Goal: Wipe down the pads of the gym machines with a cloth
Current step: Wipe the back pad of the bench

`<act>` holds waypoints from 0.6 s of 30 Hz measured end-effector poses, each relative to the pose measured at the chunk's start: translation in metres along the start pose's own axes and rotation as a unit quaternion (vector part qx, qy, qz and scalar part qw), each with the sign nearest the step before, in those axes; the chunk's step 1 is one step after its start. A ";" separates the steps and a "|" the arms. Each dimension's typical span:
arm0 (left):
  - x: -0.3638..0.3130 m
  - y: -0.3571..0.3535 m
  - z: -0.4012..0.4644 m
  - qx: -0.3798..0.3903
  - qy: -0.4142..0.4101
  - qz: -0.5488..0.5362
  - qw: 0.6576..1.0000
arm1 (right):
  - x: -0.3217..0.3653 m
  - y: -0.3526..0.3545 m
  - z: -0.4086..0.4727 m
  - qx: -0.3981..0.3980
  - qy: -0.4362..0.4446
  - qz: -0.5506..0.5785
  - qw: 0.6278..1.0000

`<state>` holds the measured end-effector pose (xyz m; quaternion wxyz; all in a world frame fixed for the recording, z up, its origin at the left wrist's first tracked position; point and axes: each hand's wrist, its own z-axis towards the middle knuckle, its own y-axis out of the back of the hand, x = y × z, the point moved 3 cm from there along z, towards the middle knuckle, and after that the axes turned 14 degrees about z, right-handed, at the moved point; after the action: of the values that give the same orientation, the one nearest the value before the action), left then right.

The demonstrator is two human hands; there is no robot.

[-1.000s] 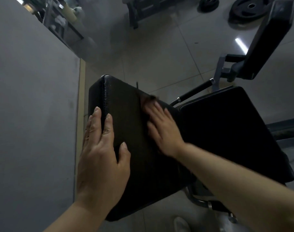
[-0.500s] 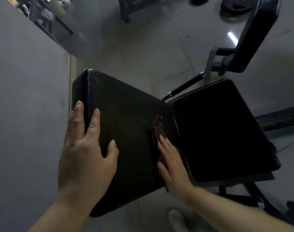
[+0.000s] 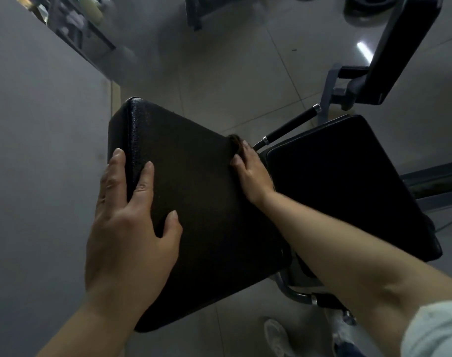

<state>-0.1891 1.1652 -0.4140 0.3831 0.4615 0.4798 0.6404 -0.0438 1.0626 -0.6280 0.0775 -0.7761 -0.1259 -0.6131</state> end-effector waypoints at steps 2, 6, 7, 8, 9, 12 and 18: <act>0.000 0.000 0.000 -0.002 0.002 -0.001 1.000 | -0.012 0.003 -0.039 -0.001 0.009 0.007 1.000; -0.001 0.000 0.002 -0.003 0.001 -0.002 1.000 | -0.053 0.005 -0.149 0.012 0.061 0.008 0.998; -0.001 -0.001 0.001 -0.004 0.001 0.000 1.000 | -0.061 0.002 -0.170 0.015 0.064 0.004 0.998; -0.001 -0.001 0.001 -0.004 0.002 0.003 1.000 | -0.066 0.000 -0.183 0.017 0.058 0.003 0.998; -0.001 0.000 0.001 -0.003 0.005 0.005 1.000 | -0.068 0.000 -0.187 0.014 0.050 0.002 0.999; -0.001 -0.001 0.001 -0.008 0.003 0.012 1.000 | -0.058 0.004 -0.148 0.000 0.047 -0.028 0.999; 0.000 -0.003 0.002 -0.012 0.004 0.007 1.000 | -0.023 0.006 0.000 0.000 0.008 -0.022 1.000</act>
<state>-0.1866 1.1663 -0.4168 0.3820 0.4574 0.4703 0.6509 -0.0467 1.0551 -0.6499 0.0648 -0.7683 -0.1424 -0.6207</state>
